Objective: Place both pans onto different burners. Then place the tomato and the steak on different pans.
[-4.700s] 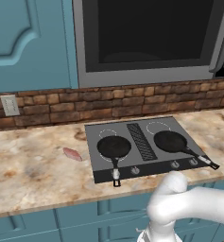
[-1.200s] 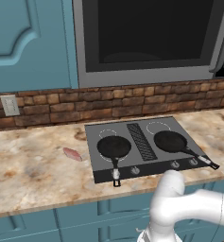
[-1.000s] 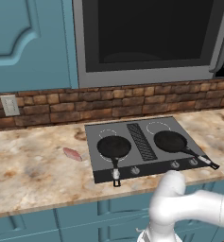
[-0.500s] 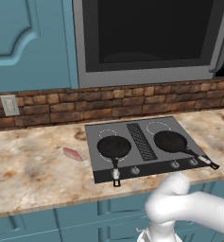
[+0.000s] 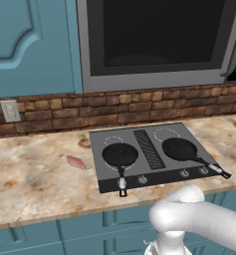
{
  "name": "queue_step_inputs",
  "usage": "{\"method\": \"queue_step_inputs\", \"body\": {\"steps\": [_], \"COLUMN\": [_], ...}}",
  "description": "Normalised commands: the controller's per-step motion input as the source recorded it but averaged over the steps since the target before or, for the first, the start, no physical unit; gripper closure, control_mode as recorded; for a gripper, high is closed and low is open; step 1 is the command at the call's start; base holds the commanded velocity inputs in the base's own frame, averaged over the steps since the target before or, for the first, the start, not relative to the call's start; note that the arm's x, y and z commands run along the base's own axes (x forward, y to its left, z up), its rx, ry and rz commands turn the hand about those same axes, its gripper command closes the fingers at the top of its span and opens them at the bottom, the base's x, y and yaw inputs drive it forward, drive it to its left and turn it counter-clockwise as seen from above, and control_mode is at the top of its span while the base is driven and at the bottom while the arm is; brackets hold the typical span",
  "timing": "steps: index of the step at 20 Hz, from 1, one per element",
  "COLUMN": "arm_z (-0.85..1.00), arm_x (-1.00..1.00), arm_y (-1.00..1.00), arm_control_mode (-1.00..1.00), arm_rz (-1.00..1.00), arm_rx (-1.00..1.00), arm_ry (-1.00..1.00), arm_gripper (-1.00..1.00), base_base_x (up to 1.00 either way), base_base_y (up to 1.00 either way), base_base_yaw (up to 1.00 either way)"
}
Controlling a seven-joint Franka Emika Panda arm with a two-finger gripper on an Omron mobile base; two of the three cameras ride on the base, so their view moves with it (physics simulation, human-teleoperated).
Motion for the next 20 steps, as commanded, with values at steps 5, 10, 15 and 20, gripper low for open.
{"method": "queue_step_inputs", "body": {"steps": [5,10,15,20], "arm_z": [0.38,0.29,0.05,0.00], "arm_x": [0.00,0.00,-0.01,-0.01], "arm_y": [0.57,0.63,0.69,0.60], "arm_control_mode": [-1.00,-1.00,-1.00,-1.00], "arm_rz": [0.00,0.00,0.00,0.00], "arm_rx": [0.00,0.00,-0.05,-0.01], "arm_ry": [0.00,0.00,0.00,0.00], "arm_gripper": [1.00,1.00,1.00,1.00], "base_base_x": [0.00,0.00,0.00,0.00], "base_base_y": [0.00,0.00,0.00,0.00], "base_base_yaw": [0.00,0.00,0.00,0.00]}}
